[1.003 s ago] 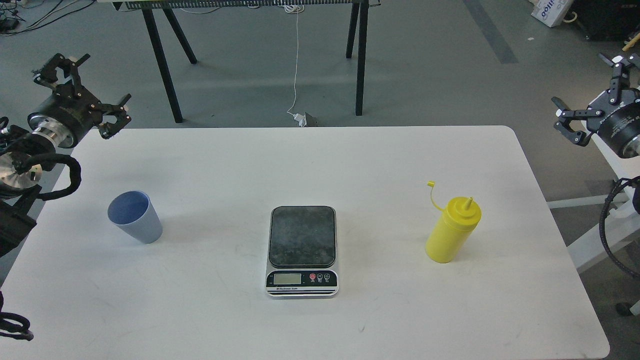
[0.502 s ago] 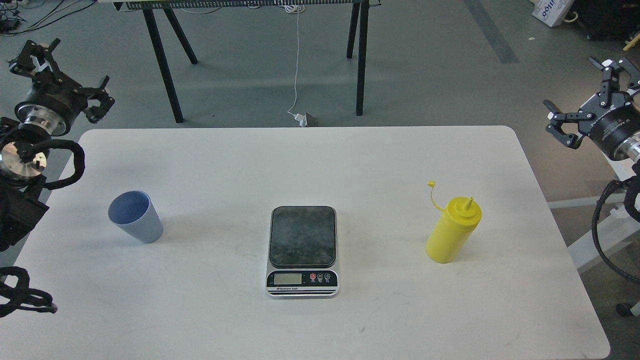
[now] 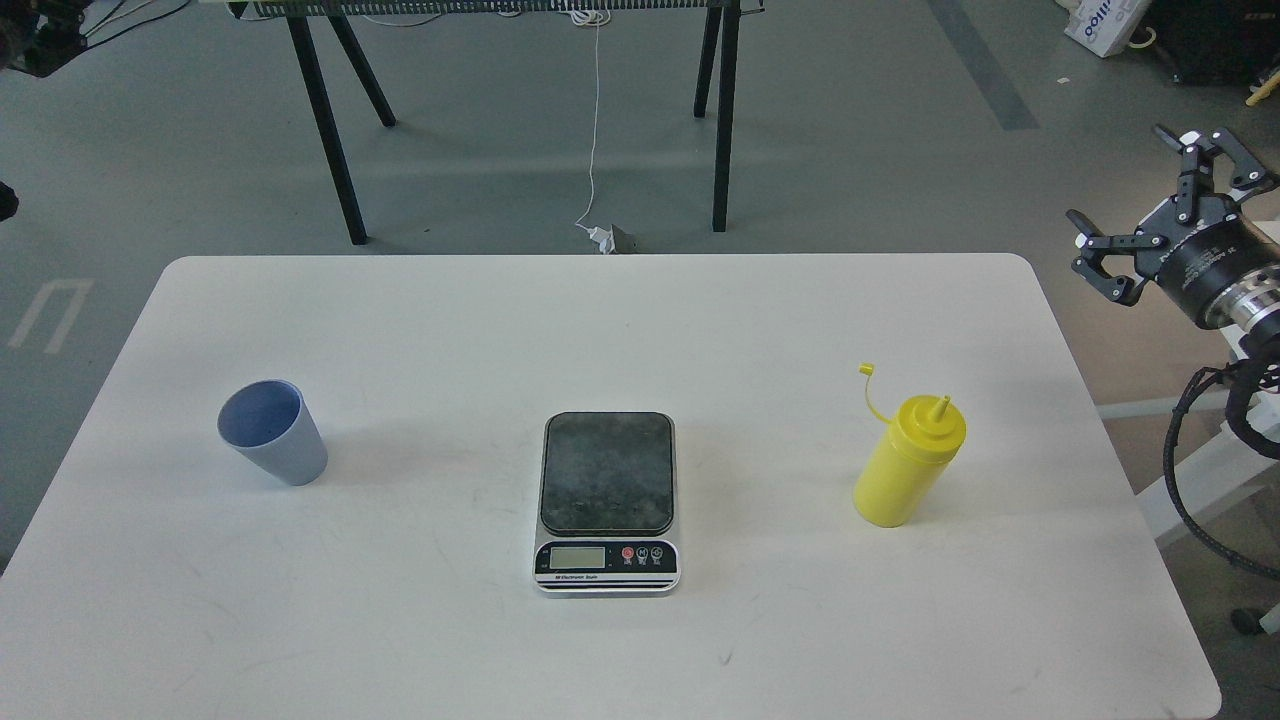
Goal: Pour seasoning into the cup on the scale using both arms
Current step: 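Raise the left arm and move the left gripper toward the blue cup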
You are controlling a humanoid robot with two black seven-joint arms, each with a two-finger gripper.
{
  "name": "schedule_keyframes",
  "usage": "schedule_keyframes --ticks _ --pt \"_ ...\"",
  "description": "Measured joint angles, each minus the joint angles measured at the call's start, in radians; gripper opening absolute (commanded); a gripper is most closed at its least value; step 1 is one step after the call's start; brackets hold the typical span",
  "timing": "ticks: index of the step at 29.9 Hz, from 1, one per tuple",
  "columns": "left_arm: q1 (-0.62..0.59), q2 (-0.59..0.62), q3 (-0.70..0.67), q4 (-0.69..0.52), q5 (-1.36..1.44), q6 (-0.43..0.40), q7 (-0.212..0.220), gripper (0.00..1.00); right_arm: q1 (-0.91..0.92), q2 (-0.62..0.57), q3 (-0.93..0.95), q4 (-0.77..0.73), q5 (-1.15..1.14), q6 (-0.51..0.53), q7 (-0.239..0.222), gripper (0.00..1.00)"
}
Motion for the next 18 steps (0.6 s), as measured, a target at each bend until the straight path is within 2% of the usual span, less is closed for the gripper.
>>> schedule_keyframes --ticks 6,14,18 --pt "-0.035 0.027 0.016 -0.148 0.244 0.000 0.001 0.99 -0.013 0.000 0.001 0.000 0.000 0.000 0.000 1.00" --pt "0.018 0.165 0.018 -0.650 0.663 0.001 0.001 0.99 -0.026 0.000 -0.004 -0.001 0.000 0.000 0.000 1.00" --pt "0.069 0.192 0.029 -0.819 0.859 0.001 -0.003 0.99 -0.033 0.000 -0.004 -0.001 0.000 0.000 0.000 1.00"
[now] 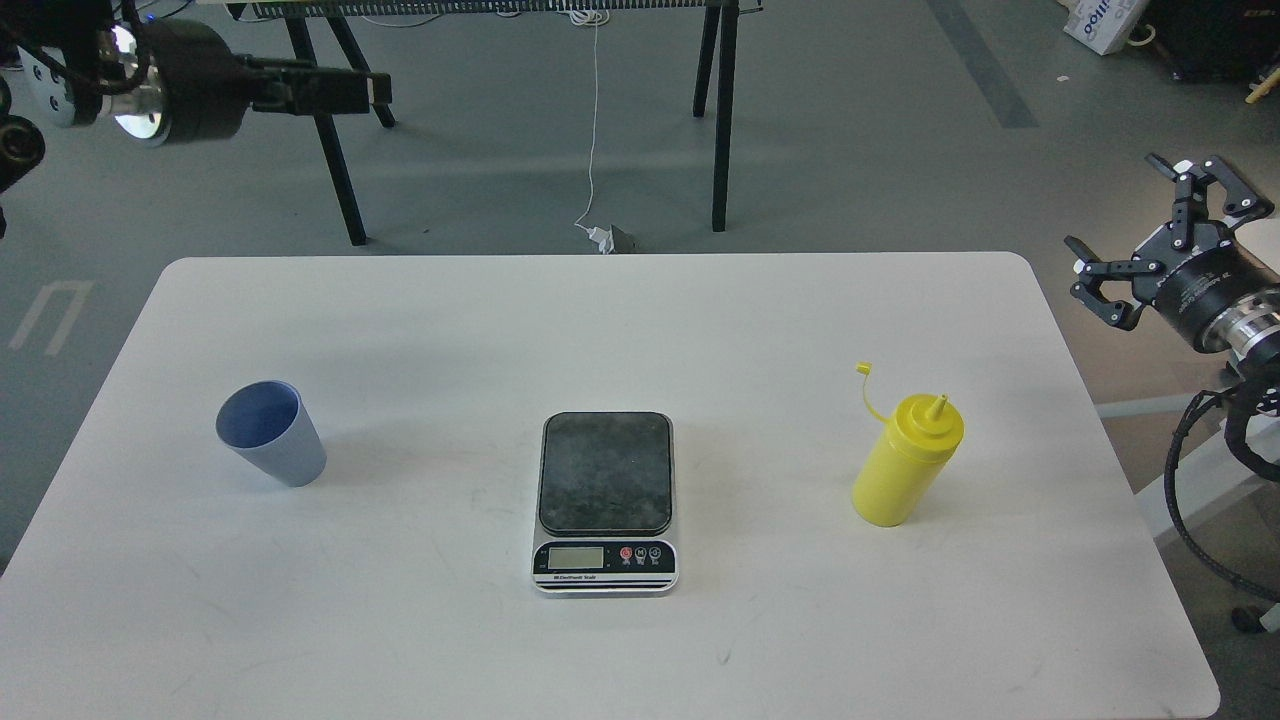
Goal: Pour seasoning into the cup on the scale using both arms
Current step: 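Lower the left gripper onto the blue cup and close on its rim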
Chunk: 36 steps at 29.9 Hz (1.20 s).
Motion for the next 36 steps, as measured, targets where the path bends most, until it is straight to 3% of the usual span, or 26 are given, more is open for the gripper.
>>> schedule_keyframes --ticks 3,7,12,14,36 --pt "0.050 0.015 0.036 -0.076 0.085 0.000 -0.001 0.99 -0.003 0.000 0.000 -0.001 0.000 0.000 0.000 1.00" --pt "0.110 0.021 0.086 -0.078 0.197 0.000 -0.016 0.99 -0.009 0.000 0.000 -0.001 -0.001 0.000 0.000 1.00" --pt "0.159 0.018 0.184 -0.005 0.325 0.000 -0.164 0.99 -0.023 0.000 0.004 -0.001 -0.001 0.000 0.001 1.00" --pt "0.159 0.017 0.204 0.033 0.336 0.000 -0.186 0.99 -0.031 0.000 0.005 -0.001 -0.001 0.000 0.001 1.00" --pt "0.158 0.041 0.315 0.084 0.500 0.000 -0.195 1.00 -0.055 0.015 0.004 -0.002 0.000 0.000 0.002 1.00"
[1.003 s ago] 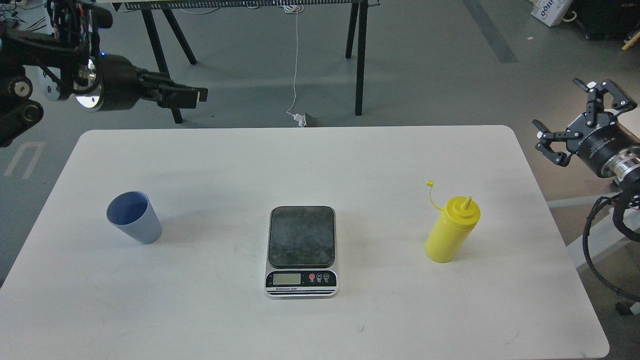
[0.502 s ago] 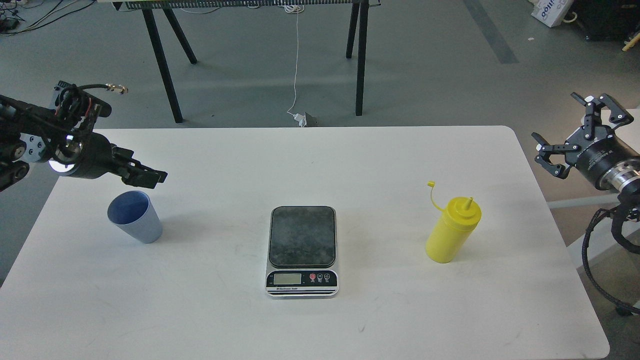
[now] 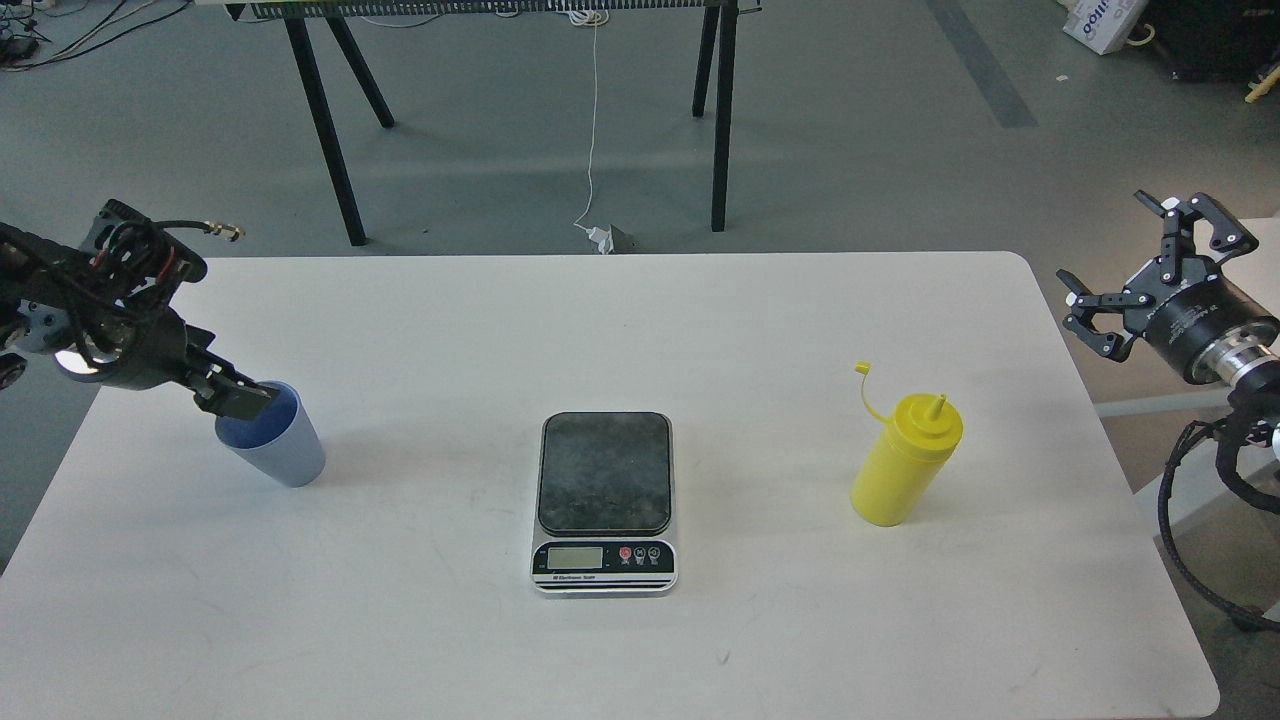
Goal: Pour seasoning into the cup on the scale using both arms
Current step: 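Lower the left gripper onto the blue cup and close on its rim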
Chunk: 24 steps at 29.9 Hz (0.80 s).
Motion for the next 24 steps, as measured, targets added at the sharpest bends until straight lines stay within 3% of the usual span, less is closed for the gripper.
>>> schedule_keyframes --ticks 16,24 --pt "0.007 -0.117 0.003 0.155 -0.006 0.000 0.000 1.00 -0.017 -0.001 0.001 0.000 0.000 0.000 0.001 1.00" --pt "0.008 -0.122 0.052 0.174 -0.001 0.000 0.000 1.00 -0.024 -0.001 0.001 -0.001 -0.001 0.000 0.001 1.00"
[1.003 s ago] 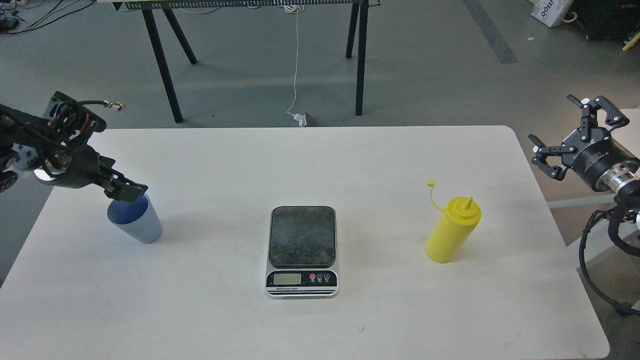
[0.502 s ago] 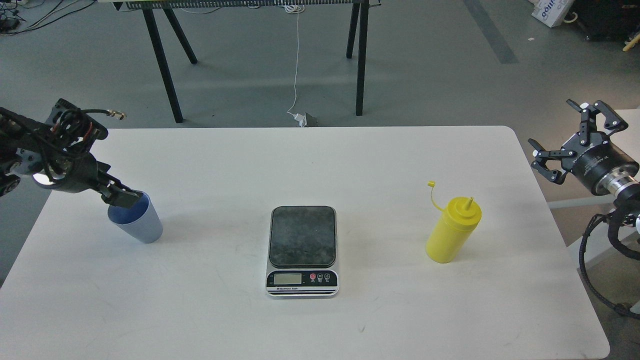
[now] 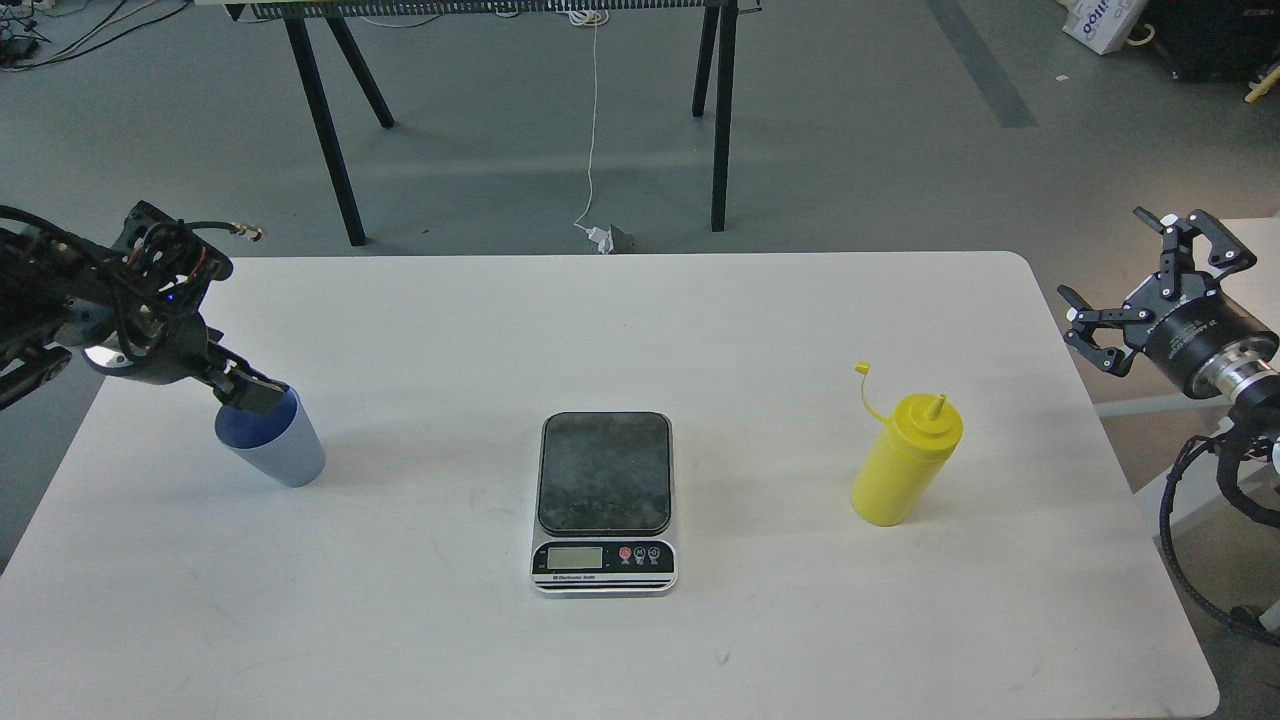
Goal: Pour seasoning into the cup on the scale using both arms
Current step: 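Lower the left gripper onto the blue cup and close on its rim, then lift the blue cup with the left gripper and carry it over the scale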
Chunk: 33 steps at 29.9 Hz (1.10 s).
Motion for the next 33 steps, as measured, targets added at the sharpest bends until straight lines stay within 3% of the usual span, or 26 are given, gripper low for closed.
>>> schedule_keyframes --ticks 22,28,33 --pt "0.001 -0.084 0.066 0.135 -0.029 0.000 0.000 0.96 -0.022 0.000 0.001 -0.020 -0.001 0.000 0.003 1.00" --pt "0.021 -0.087 0.068 0.152 -0.036 0.000 0.000 0.88 -0.026 0.000 0.001 -0.024 0.000 0.000 0.003 1.00" --pt "0.024 -0.086 0.068 0.152 -0.036 0.000 0.000 0.74 -0.027 0.000 0.002 -0.025 0.000 0.000 0.006 1.00"
